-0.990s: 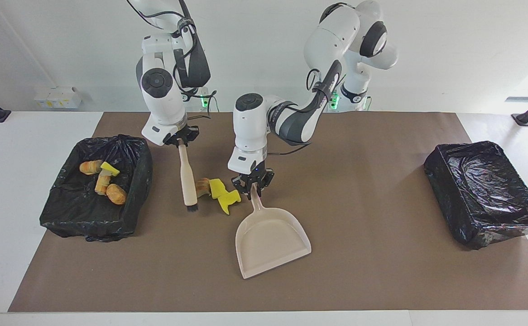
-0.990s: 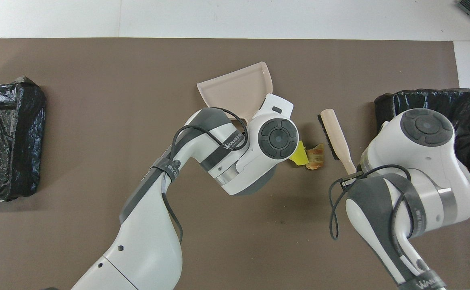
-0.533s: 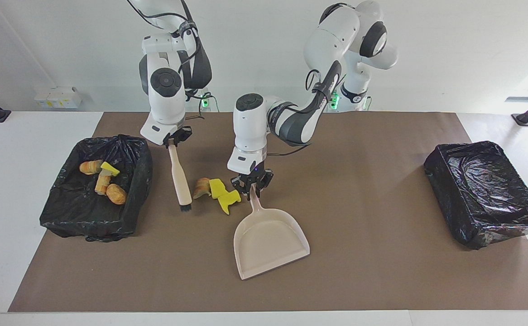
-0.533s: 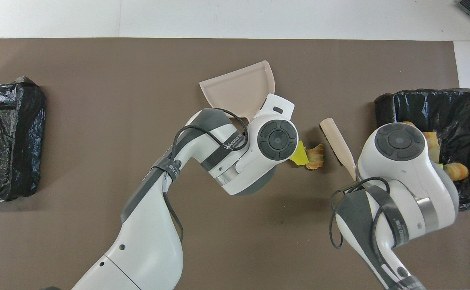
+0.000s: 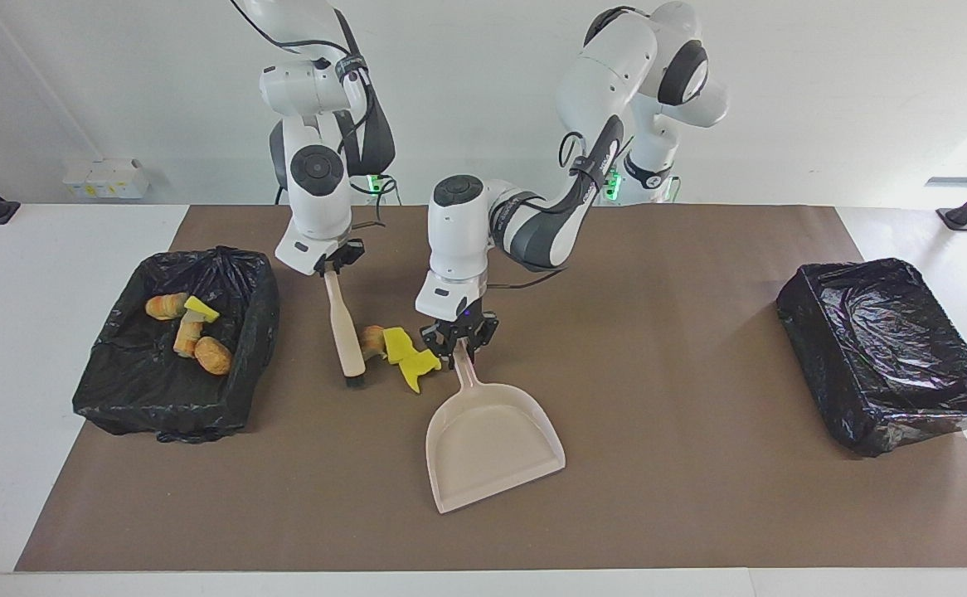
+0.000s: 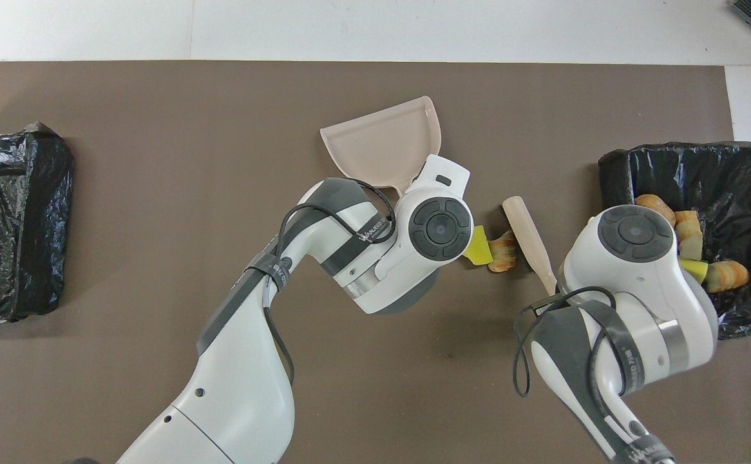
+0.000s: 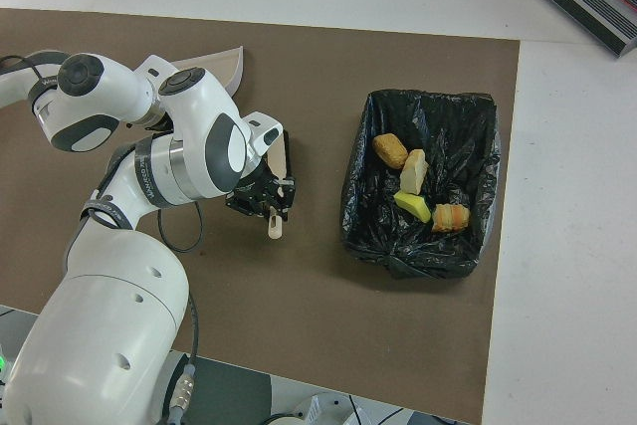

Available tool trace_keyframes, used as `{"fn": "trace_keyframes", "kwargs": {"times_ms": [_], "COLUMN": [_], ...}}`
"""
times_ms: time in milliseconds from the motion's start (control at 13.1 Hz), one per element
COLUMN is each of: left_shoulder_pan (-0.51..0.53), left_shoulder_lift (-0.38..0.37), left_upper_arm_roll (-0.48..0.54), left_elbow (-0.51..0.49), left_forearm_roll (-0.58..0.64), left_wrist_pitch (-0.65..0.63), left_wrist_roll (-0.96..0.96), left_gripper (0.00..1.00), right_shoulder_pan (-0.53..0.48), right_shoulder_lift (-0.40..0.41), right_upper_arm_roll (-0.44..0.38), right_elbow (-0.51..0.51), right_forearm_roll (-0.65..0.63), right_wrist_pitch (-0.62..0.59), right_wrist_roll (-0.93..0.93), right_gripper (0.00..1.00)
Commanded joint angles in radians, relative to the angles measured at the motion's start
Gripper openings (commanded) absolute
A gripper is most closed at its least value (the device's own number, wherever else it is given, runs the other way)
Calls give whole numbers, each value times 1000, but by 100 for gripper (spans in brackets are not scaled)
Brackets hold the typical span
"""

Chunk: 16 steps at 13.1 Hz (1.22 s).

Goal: Sweep and dump trash in bin
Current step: 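Sweep the sponge pieces toward the dustpan with the right gripper's brush, then move the dustpan beside the sponge pieces with the left gripper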

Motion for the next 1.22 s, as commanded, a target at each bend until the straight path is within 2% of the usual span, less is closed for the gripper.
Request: {"fn": "trace_keyframes", "kwargs": {"times_ms": [0, 228, 381, 533, 685, 838, 1142], "left_shoulder_pan": [11, 63, 122, 158, 220, 296, 428], "left_shoulder_lift": [-11, -60, -119, -189, -229, -263, -349], "left_upper_arm_roll": [9, 8, -1, 3, 3, 2, 2], "left_elbow": [-18, -24, -30, -65, -100, -126, -209], "left_forearm_roll": [7, -4, -13, -72, -103, -172, -228], "left_wrist_pitch": [20, -25, -98, -152, -167, -198, -286], "left_wrist_roll": [10, 156, 292, 456, 667, 892, 1425], "left_gripper": [0, 0, 0, 0, 0, 0, 0], "right_shoulder_pan": [-13, -12, 2, -4, 0, 10, 91], "right_shoulder_lift": [-8, -7, -8, -5, 1, 22, 44], "right_upper_arm_roll": [6, 6, 6, 6, 8, 11, 11], "right_elbow": [-10, -8, -7, -7, -7, -4, -4], "right_forearm_roll": [32, 61, 65, 65, 68, 155, 223], "right_wrist_pitch": [17, 15, 15, 20, 18, 21, 27], "right_wrist_roll": [19, 20, 49, 49, 58, 91, 140], "right_gripper": [0, 0, 0, 0, 0, 0, 0]}}
